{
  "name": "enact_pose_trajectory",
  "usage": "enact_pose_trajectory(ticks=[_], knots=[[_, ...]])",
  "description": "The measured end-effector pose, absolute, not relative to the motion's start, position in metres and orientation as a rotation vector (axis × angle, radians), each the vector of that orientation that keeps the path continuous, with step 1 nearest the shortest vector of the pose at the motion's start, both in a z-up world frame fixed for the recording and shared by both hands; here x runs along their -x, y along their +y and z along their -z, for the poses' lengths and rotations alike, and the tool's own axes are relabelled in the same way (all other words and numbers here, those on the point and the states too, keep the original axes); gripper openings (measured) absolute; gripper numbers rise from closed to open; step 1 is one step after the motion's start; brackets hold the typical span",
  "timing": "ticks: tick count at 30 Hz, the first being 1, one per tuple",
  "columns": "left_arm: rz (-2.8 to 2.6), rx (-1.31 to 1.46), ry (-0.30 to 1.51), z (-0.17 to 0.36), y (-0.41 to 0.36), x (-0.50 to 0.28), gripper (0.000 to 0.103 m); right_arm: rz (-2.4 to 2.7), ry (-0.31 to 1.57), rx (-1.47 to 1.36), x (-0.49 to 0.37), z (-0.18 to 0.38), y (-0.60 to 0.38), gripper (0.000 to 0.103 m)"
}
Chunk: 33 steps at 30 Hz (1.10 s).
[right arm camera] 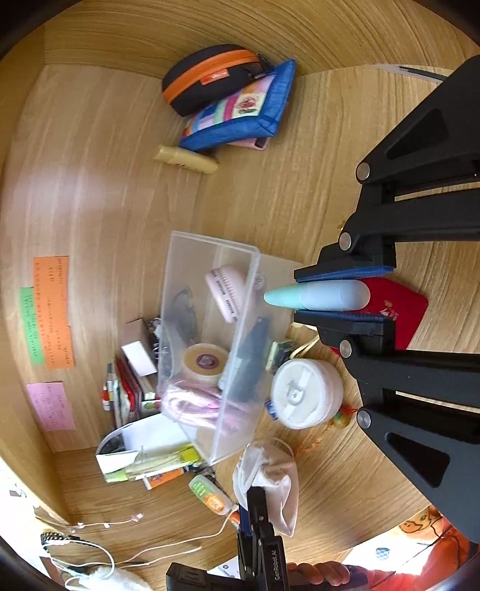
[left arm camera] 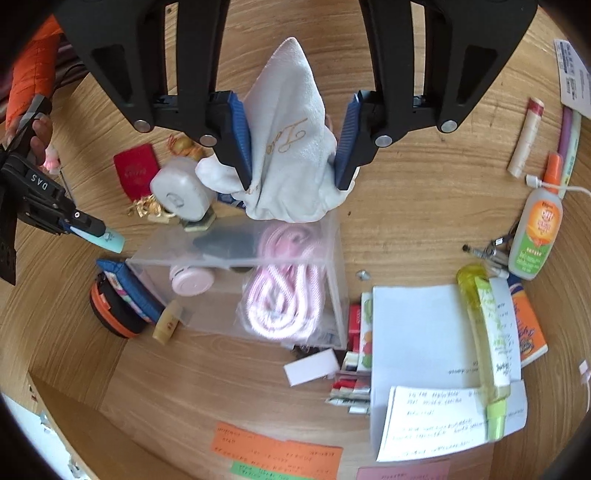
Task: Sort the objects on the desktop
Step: 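Carry the pouch and tube over the clear box and release both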
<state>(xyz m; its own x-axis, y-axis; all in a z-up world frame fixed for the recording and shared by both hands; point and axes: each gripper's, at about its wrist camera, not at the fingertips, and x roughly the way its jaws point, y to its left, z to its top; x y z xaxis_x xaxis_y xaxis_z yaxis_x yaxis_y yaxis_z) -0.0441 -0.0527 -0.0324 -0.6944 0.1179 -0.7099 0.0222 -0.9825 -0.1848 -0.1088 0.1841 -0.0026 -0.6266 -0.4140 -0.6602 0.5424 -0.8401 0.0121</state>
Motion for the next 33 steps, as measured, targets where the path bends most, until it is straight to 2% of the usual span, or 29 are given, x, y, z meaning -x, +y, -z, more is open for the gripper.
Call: enact_pose_trajectory(ticks=[18,33], knots=[[-2.825,0.932,-0.235,-0.031,-0.017,0.081,0.039,2.434,0.197,-0.789,0.127,-0.027,0.174,0.013],[-2.741,1.069,-0.175,-0.015,0.012,0.185,0.039,2.434,0.198,-0.874,0.188,-0.018,0.156,0.013]])
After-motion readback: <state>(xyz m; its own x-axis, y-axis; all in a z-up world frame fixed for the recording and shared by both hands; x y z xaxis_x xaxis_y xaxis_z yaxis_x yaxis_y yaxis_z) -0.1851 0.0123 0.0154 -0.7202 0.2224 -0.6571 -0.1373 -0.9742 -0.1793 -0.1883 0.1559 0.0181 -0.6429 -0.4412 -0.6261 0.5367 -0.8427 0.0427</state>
